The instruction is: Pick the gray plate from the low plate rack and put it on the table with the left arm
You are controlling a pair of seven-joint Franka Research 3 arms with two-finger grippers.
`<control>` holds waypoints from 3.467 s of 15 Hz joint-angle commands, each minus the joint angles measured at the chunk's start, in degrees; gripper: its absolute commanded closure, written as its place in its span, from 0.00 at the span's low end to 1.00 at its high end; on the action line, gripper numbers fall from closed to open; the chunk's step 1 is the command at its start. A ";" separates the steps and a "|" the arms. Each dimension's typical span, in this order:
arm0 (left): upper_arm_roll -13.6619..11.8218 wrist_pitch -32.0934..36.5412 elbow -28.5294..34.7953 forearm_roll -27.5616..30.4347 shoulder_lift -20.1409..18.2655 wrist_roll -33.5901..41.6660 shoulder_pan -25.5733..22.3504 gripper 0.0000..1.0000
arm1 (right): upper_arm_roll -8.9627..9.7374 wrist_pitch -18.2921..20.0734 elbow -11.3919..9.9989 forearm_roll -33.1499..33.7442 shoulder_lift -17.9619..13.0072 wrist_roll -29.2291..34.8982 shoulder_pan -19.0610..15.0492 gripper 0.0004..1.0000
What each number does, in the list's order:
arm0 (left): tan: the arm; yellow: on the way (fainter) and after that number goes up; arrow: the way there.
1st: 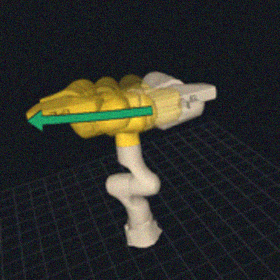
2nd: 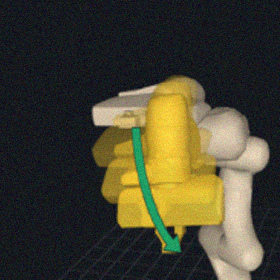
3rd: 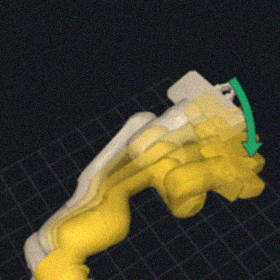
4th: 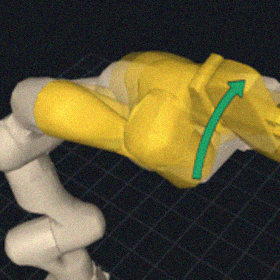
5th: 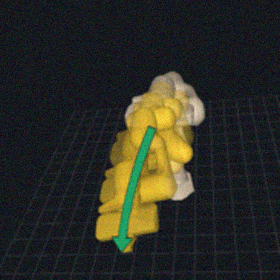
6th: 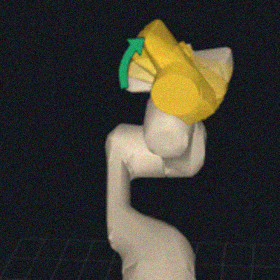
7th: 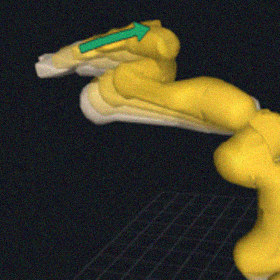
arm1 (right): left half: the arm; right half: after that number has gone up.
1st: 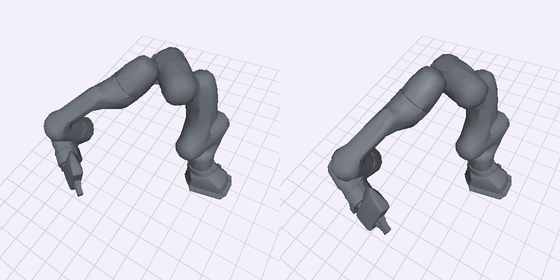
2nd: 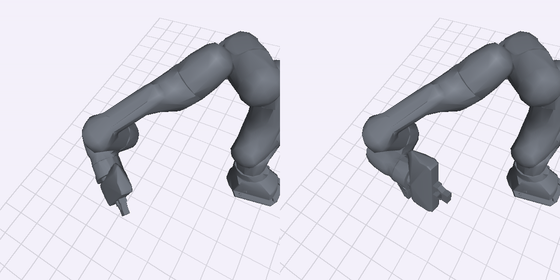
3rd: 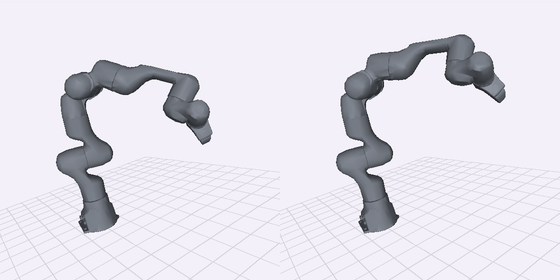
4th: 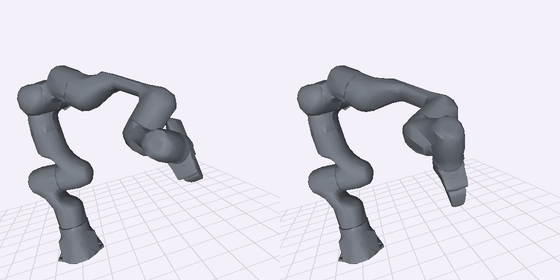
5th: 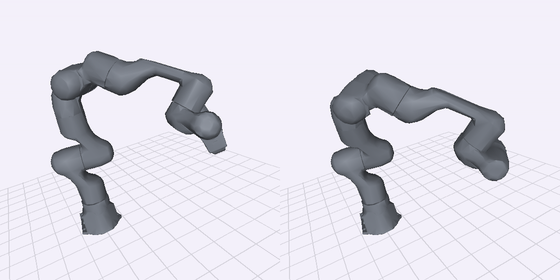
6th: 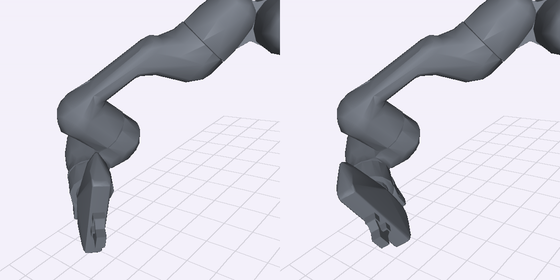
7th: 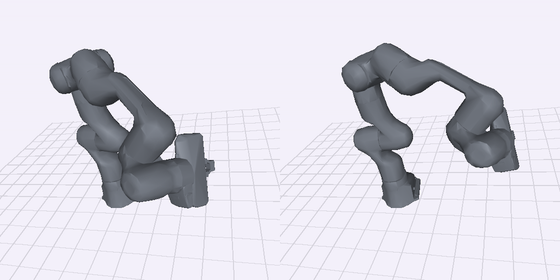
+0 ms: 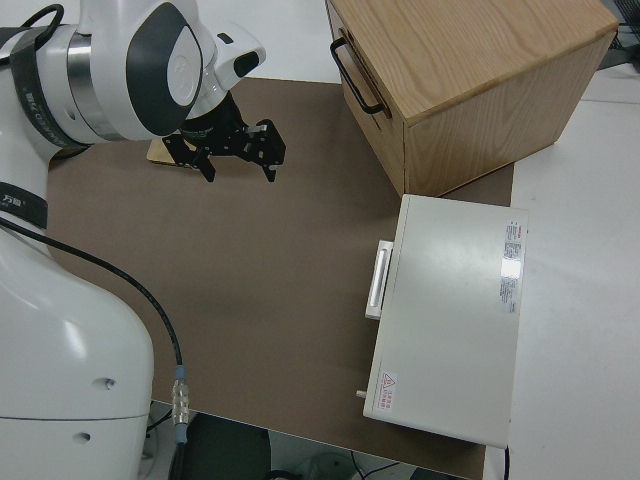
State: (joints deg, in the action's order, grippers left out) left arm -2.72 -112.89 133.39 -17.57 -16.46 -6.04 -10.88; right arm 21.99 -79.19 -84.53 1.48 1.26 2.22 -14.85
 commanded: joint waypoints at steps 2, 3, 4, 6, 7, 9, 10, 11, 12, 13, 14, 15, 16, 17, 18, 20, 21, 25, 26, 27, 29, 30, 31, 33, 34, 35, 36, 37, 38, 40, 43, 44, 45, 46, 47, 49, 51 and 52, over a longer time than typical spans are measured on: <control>0.26 -1.64 0.73 -3.00 1.52 -2.92 -0.02 0.59 | 1.21 0.62 0.41 0.37 -0.12 0.68 -1.32 0.02; 0.26 -1.64 0.65 -3.00 1.52 -2.83 -0.02 0.71 | 1.13 0.62 0.41 0.37 -0.12 0.68 -1.32 0.02; 0.34 -1.46 0.47 -3.00 1.52 -2.83 0.16 0.84 | 1.21 0.62 0.41 0.37 -0.12 0.68 -1.32 0.02; 0.34 -0.94 0.12 -3.00 1.52 -2.75 0.33 0.98 | 1.21 0.62 0.33 0.37 -0.12 0.68 -1.32 0.02; 0.34 -0.76 -0.06 -3.00 1.52 -2.75 0.51 0.98 | 1.21 0.62 0.41 0.37 -0.12 0.68 -1.32 0.02; 0.34 0.46 -1.19 -2.74 1.52 -2.31 0.69 0.99 | 1.21 0.62 0.41 0.28 -0.12 0.68 -1.32 0.02; 0.43 2.13 -2.42 -2.56 1.52 -2.04 0.77 0.99 | 1.13 0.70 0.41 0.37 -0.12 0.68 -1.32 0.02; 0.61 4.06 -4.08 -2.56 1.43 -1.87 0.95 0.99 | 1.13 0.62 0.41 0.37 -0.12 0.68 -1.32 0.02; 0.70 5.64 -5.23 -2.38 1.26 -1.52 1.04 0.99 | 1.21 0.62 0.41 0.37 -0.12 0.68 -1.32 0.02; 0.78 6.96 -6.55 -2.30 1.17 -0.73 1.04 0.99 | 1.13 0.62 0.33 0.37 -0.20 0.68 -1.32 0.02; 0.96 8.37 -7.87 -1.95 1.08 0.41 1.04 0.99 | 1.13 0.62 0.41 0.37 -0.12 0.68 -1.32 0.02; 0.96 10.04 -9.27 -1.25 1.08 1.46 1.04 0.99 | 1.21 0.62 0.33 0.37 -0.12 0.68 -1.32 0.02; 0.96 11.71 -10.85 0.24 1.08 2.17 1.04 0.99 | 1.21 0.62 0.41 0.37 -0.12 0.68 -1.32 0.02; 0.96 13.38 -12.35 1.56 1.08 3.05 1.04 0.99 | 1.21 0.62 0.41 0.37 -0.12 0.68 -1.32 0.02; 0.96 14.87 -13.67 2.62 0.99 3.75 1.04 0.99 | 1.21 0.62 0.41 0.37 -0.12 0.68 -1.32 0.02; 1.05 17.42 -16.13 4.29 0.99 4.81 1.04 0.99 | 1.21 0.62 0.41 0.37 -0.12 0.68 -1.32 0.02; 1.13 18.05 -16.84 5.43 0.99 4.90 1.04 0.99 | 1.21 0.62 0.41 0.37 -0.12 0.68 -1.32 0.02; 1.31 18.14 -17.11 10.00 1.17 4.90 1.39 0.99 | 1.21 0.62 0.41 0.37 -0.12 0.68 -1.32 0.02; 1.22 18.05 -17.11 11.75 1.25 4.90 1.91 0.99 | 1.21 0.62 0.33 0.37 -0.12 0.68 -1.32 0.02; 1.22 18.05 -17.02 13.51 1.43 4.90 2.35 0.99 | 1.21 0.62 0.33 0.37 -0.12 0.68 -1.32 0.02; 1.22 17.96 -16.32 17.02 1.43 4.90 3.49 0.99 | 1.21 0.62 0.33 0.37 -0.12 0.68 -1.32 0.02; 1.22 17.88 -16.06 18.61 1.43 4.90 4.28 0.99 | 1.21 0.62 0.33 0.37 -0.12 0.68 -1.32 0.02; 1.22 17.35 -15.53 20.28 1.43 4.90 4.81 0.99 | 1.21 0.62 0.41 0.37 -0.12 0.68 -1.32 0.02; 1.22 16.21 -14.56 23.88 1.52 4.90 6.65 0.99 | 1.21 0.62 0.41 0.37 -0.12 0.68 -1.32 0.02; 1.22 15.77 -13.95 25.81 1.52 4.90 7.62 0.99 | 1.21 0.62 0.41 0.37 -0.12 0.68 -1.32 0.02; 1.22 15.59 -13.68 27.22 1.52 4.99 8.24 0.99 | 1.21 0.62 0.41 0.37 -0.12 0.68 -1.32 0.02; 1.22 15.42 -13.68 28.89 1.52 5.42 8.77 0.99 | 1.21 0.62 0.41 0.37 -0.20 0.68 -1.32 0.02; 1.22 14.89 -12.98 31.26 1.69 6.30 8.86 0.99 | 1.13 0.62 0.41 0.37 -0.12 0.68 -1.32 0.02; 1.22 14.19 -12.19 33.19 1.69 7.70 8.77 0.99 | 1.13 0.62 0.41 0.37 -0.12 0.68 -1.32 0.02; 1.14 12.87 -10.70 35.84 1.87 12.00 8.68 0.99 | 1.21 0.62 0.41 0.37 -0.12 0.68 -1.32 0.02; 1.05 9.28 -7.54 40.06 3.27 18.06 8.60 0.99 | 1.21 0.62 0.41 0.37 -0.12 0.68 -1.32 0.02; 1.13 7.87 -6.22 41.63 3.80 20.43 8.60 0.99 | 1.21 0.62 0.41 0.37 -0.12 0.68 -1.32 0.02; 1.05 6.55 -4.99 42.78 4.06 22.63 8.68 0.98 | 1.13 0.62 0.41 0.37 -0.12 0.68 -1.32 0.02; 1.13 5.15 -3.41 43.58 4.24 24.40 8.60 0.98 | 1.21 0.62 0.41 0.37 -0.12 0.68 -1.32 0.02; 1.05 4.00 -2.35 43.93 4.33 25.46 8.60 0.98 | 1.21 0.62 0.41 0.37 -0.12 0.68 -1.32 0.02; 1.14 2.15 -0.59 43.94 4.42 25.99 8.77 0.98 | 1.21 0.62 0.33 0.37 -0.12 0.68 -1.32 0.02; 1.05 1.18 0.55 44.98 4.94 27.83 8.69 0.98 | 1.21 0.62 0.33 0.37 -0.12 0.68 -1.32 0.02; 1.05 1.09 0.99 45.95 5.55 28.80 8.34 0.98 | 1.21 0.70 0.41 0.37 -0.12 0.68 -1.32 0.02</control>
State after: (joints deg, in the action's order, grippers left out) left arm -1.18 -109.75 131.96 25.61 -10.94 19.62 -2.62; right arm 21.99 -79.19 -84.53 1.48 1.26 2.22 -14.85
